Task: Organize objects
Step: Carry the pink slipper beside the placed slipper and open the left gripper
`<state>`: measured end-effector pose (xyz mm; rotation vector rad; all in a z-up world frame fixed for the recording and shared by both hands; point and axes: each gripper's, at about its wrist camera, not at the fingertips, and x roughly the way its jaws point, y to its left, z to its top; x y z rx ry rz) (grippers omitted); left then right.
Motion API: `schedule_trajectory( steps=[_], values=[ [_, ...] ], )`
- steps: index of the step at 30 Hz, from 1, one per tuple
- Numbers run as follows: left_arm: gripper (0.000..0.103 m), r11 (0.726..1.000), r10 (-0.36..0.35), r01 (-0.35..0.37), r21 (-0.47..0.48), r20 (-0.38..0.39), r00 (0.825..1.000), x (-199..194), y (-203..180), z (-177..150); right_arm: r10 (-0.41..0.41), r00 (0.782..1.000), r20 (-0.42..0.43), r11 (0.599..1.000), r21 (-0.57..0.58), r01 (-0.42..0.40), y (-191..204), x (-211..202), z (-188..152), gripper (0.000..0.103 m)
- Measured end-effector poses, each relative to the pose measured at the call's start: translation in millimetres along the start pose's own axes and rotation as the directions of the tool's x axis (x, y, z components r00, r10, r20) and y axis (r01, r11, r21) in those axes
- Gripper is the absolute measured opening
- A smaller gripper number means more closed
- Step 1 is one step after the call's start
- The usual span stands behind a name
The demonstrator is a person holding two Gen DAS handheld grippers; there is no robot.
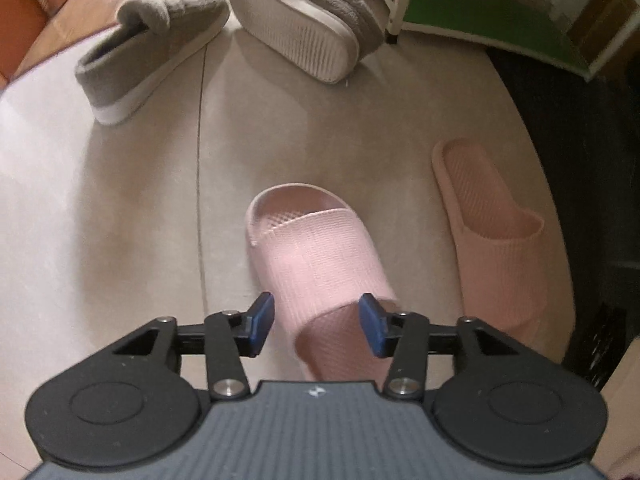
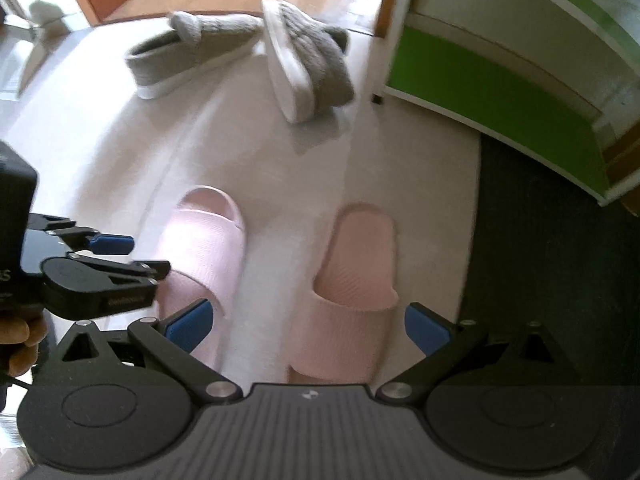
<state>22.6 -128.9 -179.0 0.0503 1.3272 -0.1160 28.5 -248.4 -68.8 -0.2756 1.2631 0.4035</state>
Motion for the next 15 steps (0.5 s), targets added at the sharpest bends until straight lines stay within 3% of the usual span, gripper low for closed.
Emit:
schedule_trajectory(
  steps=[6, 10, 15],
  values=[
    [0.079, 0.982, 0.087, -0.089, 0.167, 0.016, 0.996, -34, 8, 6, 0.138, 0.988, 0.070, 0.987, -0.093, -0.131, 15, -3, -4, 0.103],
    [0.082, 0.969, 0.092, -0.088, 0.231, -0.007, 0.996, -61, 21, 8, 0.221, 0.970, 0.104, 0.968, -0.148, -0.205, 26, -7, -6, 0.103],
    [0.089, 0.956, 0.070, -0.067, 0.284, -0.002, 0.998, -86, 31, 5, 0.245, 0.960, 0.134, 0.924, -0.332, -0.190, 50, -6, -10, 0.103]
  ],
)
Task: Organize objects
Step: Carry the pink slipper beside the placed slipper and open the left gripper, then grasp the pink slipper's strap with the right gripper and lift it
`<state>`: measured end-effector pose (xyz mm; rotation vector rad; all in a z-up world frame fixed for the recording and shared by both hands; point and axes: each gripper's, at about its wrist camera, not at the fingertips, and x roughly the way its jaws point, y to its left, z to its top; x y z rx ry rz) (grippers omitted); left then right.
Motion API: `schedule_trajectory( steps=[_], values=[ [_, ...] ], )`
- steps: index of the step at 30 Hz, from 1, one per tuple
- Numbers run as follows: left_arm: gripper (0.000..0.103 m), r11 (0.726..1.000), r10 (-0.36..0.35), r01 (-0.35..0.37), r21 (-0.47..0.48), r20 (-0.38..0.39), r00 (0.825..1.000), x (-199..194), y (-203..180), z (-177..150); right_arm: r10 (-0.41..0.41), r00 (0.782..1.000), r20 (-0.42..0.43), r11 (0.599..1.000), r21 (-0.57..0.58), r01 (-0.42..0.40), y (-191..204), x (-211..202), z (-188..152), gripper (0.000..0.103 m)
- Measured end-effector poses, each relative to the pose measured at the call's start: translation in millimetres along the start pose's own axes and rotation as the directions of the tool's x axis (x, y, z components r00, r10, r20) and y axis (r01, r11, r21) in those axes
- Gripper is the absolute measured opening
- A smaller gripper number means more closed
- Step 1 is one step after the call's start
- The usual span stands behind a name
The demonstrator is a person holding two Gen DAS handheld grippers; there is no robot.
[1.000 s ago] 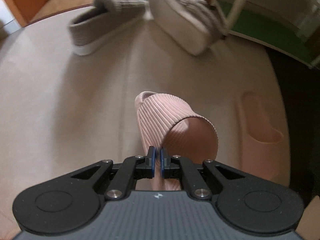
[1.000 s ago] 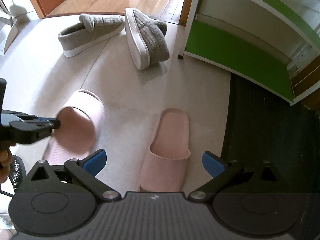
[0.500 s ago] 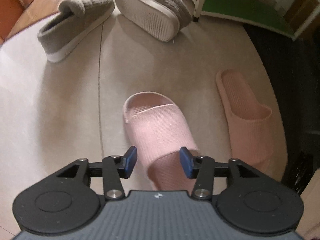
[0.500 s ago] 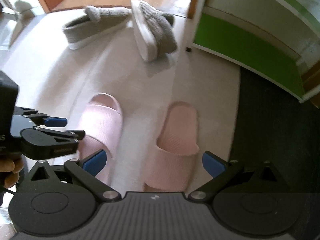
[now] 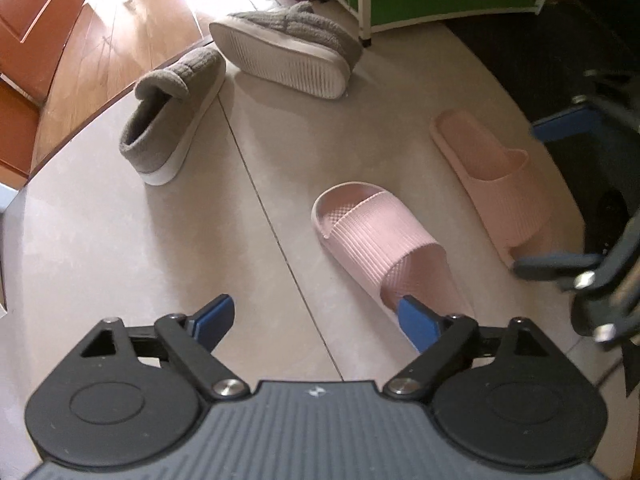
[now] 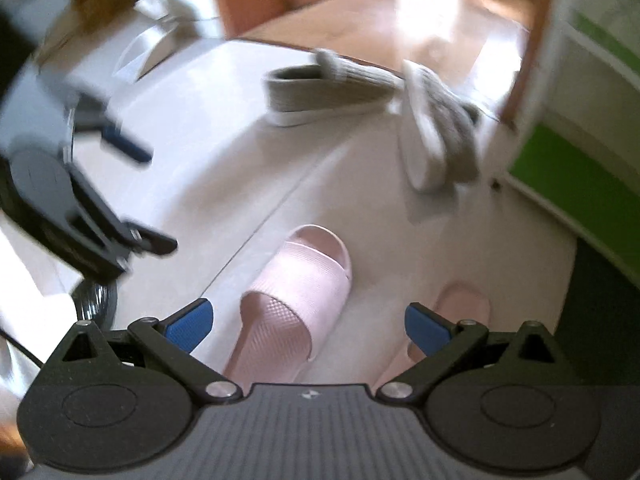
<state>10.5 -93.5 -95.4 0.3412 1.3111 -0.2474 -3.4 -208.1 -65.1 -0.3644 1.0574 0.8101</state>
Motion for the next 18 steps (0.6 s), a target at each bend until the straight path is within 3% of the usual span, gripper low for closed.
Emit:
schedule_trajectory(
  steps=[6, 11, 14, 18],
  values=[
    [0.090, 0.998, -0.062, 0.062, 0.003, -0.011, 0.998, 11, 9, -2, 0.002, 0.995, -0.099, 0.977, -0.212, -0.023, 18, 42, 3, 0.103],
    [0.090, 0.999, -0.037, 0.038, 0.038, -0.016, 0.999, 19, 11, -2, -0.004, 0.989, -0.145, 0.927, -0.371, -0.051, 26, 76, 10, 0.103],
    [0.090, 0.998, -0.058, 0.059, 0.011, -0.030, 0.998, 24, 18, -1, -0.008, 0.986, -0.169, 0.883, -0.464, -0.072, 29, 97, 18, 0.103],
    [0.090, 0.999, -0.045, 0.044, -0.005, -0.040, 0.998, 27, 27, -1, -0.003, 0.979, -0.206, 0.773, -0.622, -0.128, 35, 122, 26, 0.103]
  ],
)
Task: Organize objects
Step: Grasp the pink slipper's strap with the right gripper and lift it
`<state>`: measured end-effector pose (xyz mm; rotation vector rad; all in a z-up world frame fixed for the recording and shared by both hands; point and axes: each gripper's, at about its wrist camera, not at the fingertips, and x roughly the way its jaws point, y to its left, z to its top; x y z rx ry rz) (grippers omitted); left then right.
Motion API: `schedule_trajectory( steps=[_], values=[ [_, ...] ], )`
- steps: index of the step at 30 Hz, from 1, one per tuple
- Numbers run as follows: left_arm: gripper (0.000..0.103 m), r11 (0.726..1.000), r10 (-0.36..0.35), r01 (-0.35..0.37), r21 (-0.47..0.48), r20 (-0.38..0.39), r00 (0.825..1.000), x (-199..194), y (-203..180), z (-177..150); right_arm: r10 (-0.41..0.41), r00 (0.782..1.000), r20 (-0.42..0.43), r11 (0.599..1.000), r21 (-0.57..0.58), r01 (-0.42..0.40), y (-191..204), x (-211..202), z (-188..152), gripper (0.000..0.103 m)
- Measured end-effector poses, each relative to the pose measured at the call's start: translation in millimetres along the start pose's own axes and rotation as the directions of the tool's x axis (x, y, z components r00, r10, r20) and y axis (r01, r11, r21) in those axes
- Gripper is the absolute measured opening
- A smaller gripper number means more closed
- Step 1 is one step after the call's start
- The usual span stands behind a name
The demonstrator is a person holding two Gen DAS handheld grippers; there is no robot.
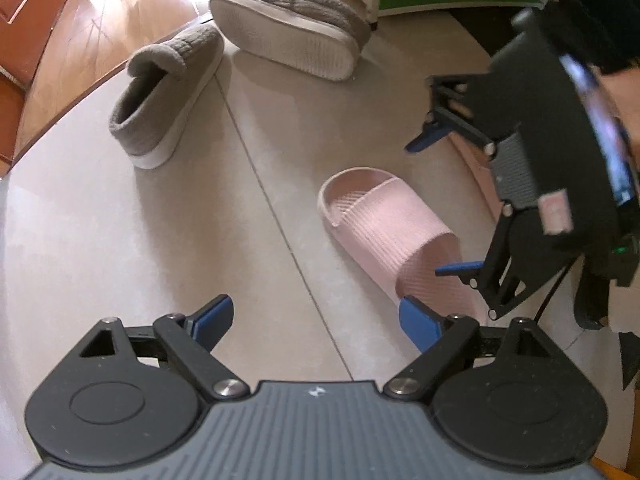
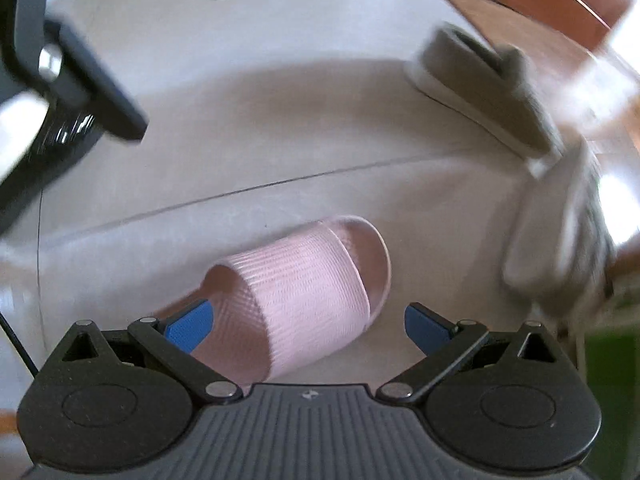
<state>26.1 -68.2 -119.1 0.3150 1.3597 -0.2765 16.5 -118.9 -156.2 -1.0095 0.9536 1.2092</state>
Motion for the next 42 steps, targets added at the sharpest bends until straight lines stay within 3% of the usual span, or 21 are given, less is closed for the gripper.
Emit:
schedule_trajectory(
  steps=[3, 6, 9, 11, 16, 18, 20, 23, 30, 34, 38, 42],
  values=[
    [0.090, 1.000, 0.012, -0.012, -0.013, 0.001, 1.000, -1, 8, 0, 0.060, 0.997, -0.050, 0.989, -0.129, -0.067, 0, 18, 12, 0.103],
    [0.090, 0.998, -0.024, 0.023, -0.063, -0.012, 1.000, 0, 18, 1, 0.113, 0.987, -0.113, 0.964, -0.228, -0.136, 1, 32, 21, 0.103],
    [0.090, 0.992, -0.064, 0.062, -0.105, -0.014, 0.998, 0, 26, 1, 0.147, 0.974, -0.171, 0.932, -0.306, -0.194, 0, 44, 30, 0.103],
    [0.090, 0.993, -0.050, 0.049, -0.104, -0.005, 0.999, -1, 29, 1, 0.163, 0.966, -0.201, 0.916, -0.333, -0.223, -3, 52, 39, 0.103],
    [0.090, 0.991, -0.017, 0.015, -0.132, -0.011, 1.000, 1, 41, 1, 0.236, 0.945, -0.226, 0.916, -0.274, -0.294, -12, 68, 48, 0.103],
    [0.090, 0.989, -0.008, 0.005, -0.150, -0.020, 1.000, 3, 47, 1, 0.253, 0.939, -0.232, 0.918, -0.247, -0.309, -13, 73, 49, 0.099],
    [0.090, 0.986, 0.008, -0.012, -0.166, -0.021, 1.000, 2, 53, 2, 0.246, 0.935, -0.255, 0.924, -0.230, -0.306, -13, 78, 48, 0.087],
    [0.090, 0.982, 0.021, -0.024, -0.189, -0.019, 1.000, 0, 60, 4, 0.233, 0.940, -0.248, 0.938, -0.196, -0.284, -14, 76, 44, 0.085],
    [0.090, 0.975, 0.063, -0.062, -0.216, -0.003, 0.998, -14, 67, 10, 0.209, 0.954, -0.215, 0.978, 0.034, -0.207, -25, 58, 32, 0.084],
    [0.090, 0.968, 0.093, -0.087, -0.235, 0.015, 0.996, -23, 74, 15, 0.155, 0.969, -0.192, 0.968, 0.225, -0.110, -28, 44, 20, 0.084],
    [0.090, 0.956, 0.087, -0.071, -0.284, 0.044, 0.995, -35, 83, 19, 0.114, 0.974, -0.197, 0.896, 0.444, -0.015, -30, 37, 7, 0.084],
    [0.090, 0.951, 0.066, -0.036, -0.309, 0.088, 0.994, -49, 88, 23, 0.097, 0.974, -0.206, 0.738, 0.671, 0.068, -36, 31, -9, 0.084]
  ],
)
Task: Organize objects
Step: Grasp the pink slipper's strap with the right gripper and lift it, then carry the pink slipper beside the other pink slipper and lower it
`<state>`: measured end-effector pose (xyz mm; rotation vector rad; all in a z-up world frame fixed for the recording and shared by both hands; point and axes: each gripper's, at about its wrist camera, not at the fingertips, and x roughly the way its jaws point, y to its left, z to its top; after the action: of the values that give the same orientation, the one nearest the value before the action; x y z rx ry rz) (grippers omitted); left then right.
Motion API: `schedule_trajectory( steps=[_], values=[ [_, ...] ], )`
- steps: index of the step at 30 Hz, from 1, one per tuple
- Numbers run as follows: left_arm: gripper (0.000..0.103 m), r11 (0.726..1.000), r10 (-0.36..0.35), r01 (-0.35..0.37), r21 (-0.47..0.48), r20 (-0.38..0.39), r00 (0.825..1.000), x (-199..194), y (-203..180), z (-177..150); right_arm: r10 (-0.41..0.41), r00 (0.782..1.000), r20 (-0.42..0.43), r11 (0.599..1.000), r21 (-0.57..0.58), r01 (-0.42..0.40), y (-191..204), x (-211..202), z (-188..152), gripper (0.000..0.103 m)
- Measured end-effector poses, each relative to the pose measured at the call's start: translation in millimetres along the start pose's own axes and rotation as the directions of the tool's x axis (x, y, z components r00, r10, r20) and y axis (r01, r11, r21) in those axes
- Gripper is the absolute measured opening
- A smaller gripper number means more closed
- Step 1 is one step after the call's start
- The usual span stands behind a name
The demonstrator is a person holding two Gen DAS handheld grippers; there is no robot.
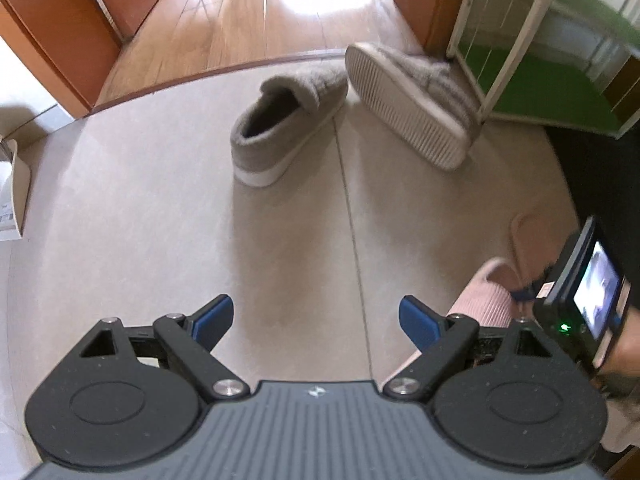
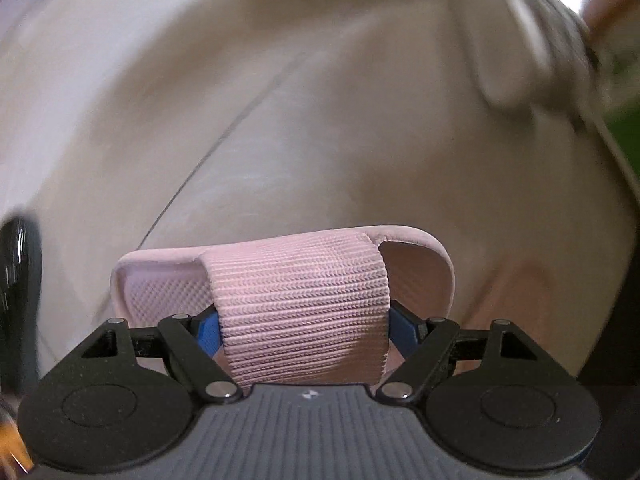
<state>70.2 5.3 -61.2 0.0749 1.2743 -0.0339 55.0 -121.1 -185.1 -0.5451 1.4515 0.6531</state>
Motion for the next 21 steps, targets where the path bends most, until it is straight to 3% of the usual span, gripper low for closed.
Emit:
schedule_trajectory(
  steps=[4, 8, 9, 11, 14, 17, 19, 21],
  values=[
    [0.090, 1.000, 0.001, -0.001, -0.001, 0.032, 1.000, -8, 0, 3, 0.020, 1.000, -0.004, 0.976, 0.215, -0.018, -13, -5, -8, 0.084],
    [0.090, 1.000, -0.017, 0.017, -0.008, 0.034, 0.999, -10, 0, 4, 0.080, 0.997, 0.018, 0.917, 0.390, -0.081, -27, -11, -15, 0.086],
    [0.090, 1.000, -0.017, 0.017, -0.009, 0.032, 0.999, -10, 0, 4, 0.099, 0.995, 0.030, 0.903, 0.417, -0.102, -31, -12, -16, 0.088],
    [0.090, 1.000, -0.020, 0.020, -0.007, 0.029, 0.999, -9, 0, 4, 0.122, 0.991, 0.059, 0.891, 0.434, -0.136, -35, -16, -18, 0.103],
    [0.090, 1.000, -0.019, 0.019, -0.007, 0.029, 0.999, -9, 0, 4, 0.096, 0.991, 0.089, 0.924, 0.362, -0.122, -32, -26, -15, 0.103],
    [0.090, 1.000, -0.021, 0.022, -0.008, 0.030, 0.999, -9, 0, 4, 0.109, 0.988, 0.109, 0.968, 0.214, -0.131, -26, -32, -11, 0.103],
    [0.090, 1.000, -0.021, 0.021, -0.006, 0.027, 0.999, -8, 0, 4, 0.110, 0.987, 0.116, 0.992, 0.055, -0.117, -14, -34, -9, 0.103],
    [0.090, 1.000, -0.016, 0.016, -0.004, 0.022, 1.000, -6, -1, 4, 0.093, 0.990, 0.105, 0.986, -0.144, -0.078, 4, -32, -6, 0.103]
  ],
)
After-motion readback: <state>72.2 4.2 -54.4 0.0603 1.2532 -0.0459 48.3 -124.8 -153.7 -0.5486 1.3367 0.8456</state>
